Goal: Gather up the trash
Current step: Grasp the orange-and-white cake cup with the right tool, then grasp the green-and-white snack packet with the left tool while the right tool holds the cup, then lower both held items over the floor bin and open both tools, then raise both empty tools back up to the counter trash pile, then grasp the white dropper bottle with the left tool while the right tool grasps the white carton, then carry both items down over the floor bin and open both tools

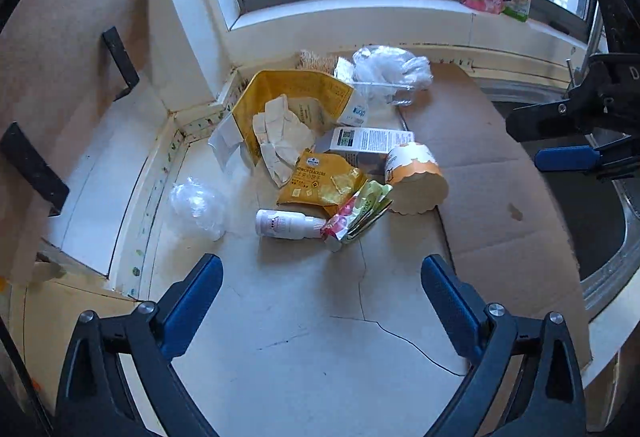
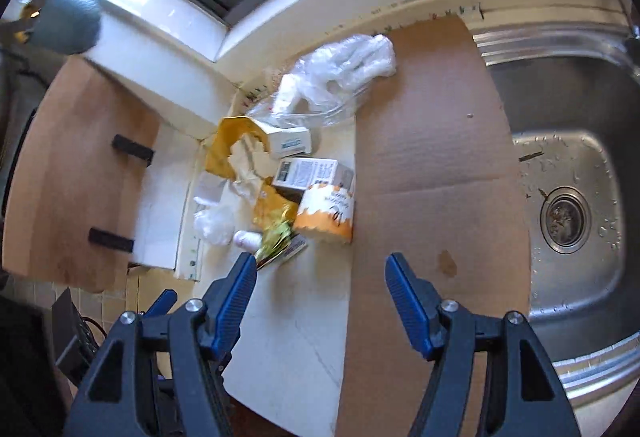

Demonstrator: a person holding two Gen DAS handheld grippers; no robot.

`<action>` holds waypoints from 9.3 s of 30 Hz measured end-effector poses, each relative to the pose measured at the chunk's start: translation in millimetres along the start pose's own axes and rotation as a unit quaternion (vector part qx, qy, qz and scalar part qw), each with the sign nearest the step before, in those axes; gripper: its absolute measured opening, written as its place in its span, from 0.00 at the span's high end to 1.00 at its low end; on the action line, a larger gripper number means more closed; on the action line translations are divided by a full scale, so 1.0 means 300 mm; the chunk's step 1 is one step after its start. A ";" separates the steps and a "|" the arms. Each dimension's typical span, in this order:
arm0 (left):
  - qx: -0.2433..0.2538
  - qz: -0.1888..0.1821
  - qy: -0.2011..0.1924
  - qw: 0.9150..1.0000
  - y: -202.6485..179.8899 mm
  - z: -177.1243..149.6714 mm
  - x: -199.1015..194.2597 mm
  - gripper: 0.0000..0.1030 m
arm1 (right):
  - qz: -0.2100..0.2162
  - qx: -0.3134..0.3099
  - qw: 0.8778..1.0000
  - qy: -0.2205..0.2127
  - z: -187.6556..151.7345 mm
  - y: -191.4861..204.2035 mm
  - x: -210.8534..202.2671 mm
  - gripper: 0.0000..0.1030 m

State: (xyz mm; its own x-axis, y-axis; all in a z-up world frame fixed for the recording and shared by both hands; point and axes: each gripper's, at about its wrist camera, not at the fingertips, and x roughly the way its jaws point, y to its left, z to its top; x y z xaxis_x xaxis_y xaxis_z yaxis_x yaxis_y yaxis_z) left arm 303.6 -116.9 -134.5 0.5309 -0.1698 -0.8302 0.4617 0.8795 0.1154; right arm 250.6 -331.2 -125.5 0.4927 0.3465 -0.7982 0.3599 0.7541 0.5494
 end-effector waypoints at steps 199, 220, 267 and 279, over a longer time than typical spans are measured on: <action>-0.138 -0.036 -0.160 0.977 0.101 -0.640 -0.992 0.07 | -0.035 -0.245 0.959 -0.140 -1.046 0.439 -0.572 0.53; -0.118 0.041 -0.054 0.991 0.099 -0.133 -0.453 0.04 | -0.049 -0.243 0.966 -0.076 -0.277 0.333 -0.265 0.44; -0.245 -0.012 0.101 0.964 0.140 0.002 0.204 0.78 | -0.037 -0.314 0.946 0.067 0.046 0.186 0.285 0.63; -0.145 -0.030 0.070 0.986 0.143 -0.098 -0.203 0.78 | -0.010 -0.319 0.946 0.058 -0.268 0.241 -0.007 0.63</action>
State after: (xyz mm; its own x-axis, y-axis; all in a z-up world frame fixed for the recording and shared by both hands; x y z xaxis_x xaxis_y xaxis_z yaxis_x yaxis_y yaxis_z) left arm 270.3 -55.7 -95.0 0.3956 -0.1797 -0.9007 0.2558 0.9634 -0.0799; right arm 212.1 -232.5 -103.9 0.3871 0.3595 -0.8491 -0.2017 0.9316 0.3024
